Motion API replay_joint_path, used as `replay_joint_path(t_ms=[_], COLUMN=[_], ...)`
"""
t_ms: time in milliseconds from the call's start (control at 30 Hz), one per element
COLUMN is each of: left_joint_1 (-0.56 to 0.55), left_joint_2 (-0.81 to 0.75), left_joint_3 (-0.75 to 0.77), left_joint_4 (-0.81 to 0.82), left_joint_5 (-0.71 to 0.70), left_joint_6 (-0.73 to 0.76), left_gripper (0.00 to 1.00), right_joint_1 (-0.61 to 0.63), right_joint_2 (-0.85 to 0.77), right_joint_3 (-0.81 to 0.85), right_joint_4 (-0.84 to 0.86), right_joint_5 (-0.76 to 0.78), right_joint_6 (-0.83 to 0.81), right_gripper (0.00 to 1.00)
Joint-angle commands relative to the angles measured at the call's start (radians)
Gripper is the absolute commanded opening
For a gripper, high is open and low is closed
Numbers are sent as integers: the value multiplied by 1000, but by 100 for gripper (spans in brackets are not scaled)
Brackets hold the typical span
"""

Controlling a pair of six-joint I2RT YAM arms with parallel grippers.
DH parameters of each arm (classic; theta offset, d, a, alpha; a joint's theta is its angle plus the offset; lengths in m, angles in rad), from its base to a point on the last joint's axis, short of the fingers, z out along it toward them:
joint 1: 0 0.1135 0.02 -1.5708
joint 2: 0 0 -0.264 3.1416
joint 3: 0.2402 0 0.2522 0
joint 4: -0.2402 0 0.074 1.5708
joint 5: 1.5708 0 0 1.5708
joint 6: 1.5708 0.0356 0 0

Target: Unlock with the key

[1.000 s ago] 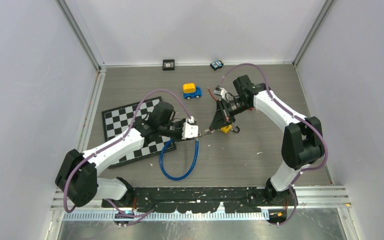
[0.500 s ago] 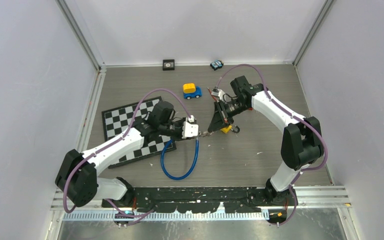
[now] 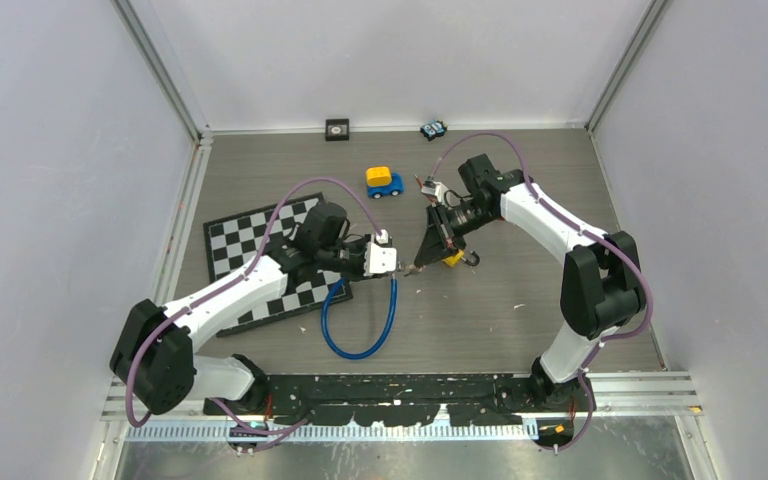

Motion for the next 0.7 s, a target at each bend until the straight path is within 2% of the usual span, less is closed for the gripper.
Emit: replay_joint_path(t_ms=[0, 667], left_joint_1=[4, 1], left_joint_2=[-39, -47], left_joint_3=[32, -5], left_joint_4=[52, 47], left_joint_5=[18, 69], left_joint_6=[-13, 22], left_gripper=[0, 0], right_joint_1=[8, 9], right_joint_2=[-5, 0], right_joint_3=[5, 18], right_joint_4=[17, 19], right_joint_5=[-18, -5], right_joint_6=[14, 19], right_gripper=[0, 0])
